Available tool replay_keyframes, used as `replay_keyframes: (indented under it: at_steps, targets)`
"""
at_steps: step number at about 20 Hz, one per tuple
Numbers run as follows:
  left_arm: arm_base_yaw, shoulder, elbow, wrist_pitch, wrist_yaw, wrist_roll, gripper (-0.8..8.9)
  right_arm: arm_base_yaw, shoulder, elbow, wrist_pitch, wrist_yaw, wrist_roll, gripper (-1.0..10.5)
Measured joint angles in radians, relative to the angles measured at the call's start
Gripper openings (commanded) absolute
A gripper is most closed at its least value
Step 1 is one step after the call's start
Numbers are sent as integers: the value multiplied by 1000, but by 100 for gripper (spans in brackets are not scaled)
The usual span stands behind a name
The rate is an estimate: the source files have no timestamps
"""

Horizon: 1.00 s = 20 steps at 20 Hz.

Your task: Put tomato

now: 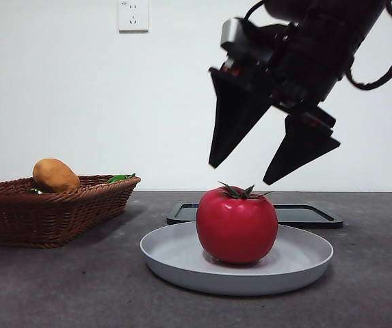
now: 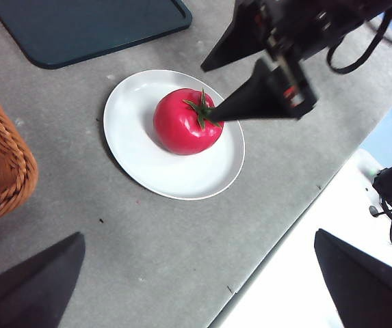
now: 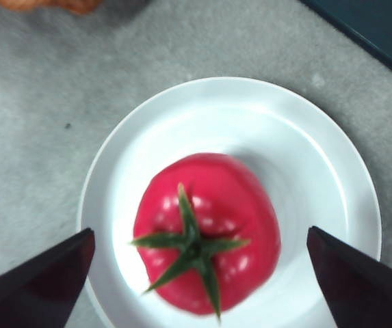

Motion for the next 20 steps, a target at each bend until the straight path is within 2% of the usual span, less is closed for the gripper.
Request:
replay_keyframes:
  at_steps: [5,8,16,18,20]
  targets:
    - [0,0,0,0,0,0,559,33,37,0,29,10,0,496]
    - [0,0,0,0,0,0,559,45,69,0,29,59,0,497]
    - [0,0,0,0,0,0,558,55,154,0,40,59,0,557]
    - [0,0,0,0,0,0,558,64,161,0,41,59,0,546]
    - [0,0,0,0,0,0,558,68,161,0,41,59,0,478]
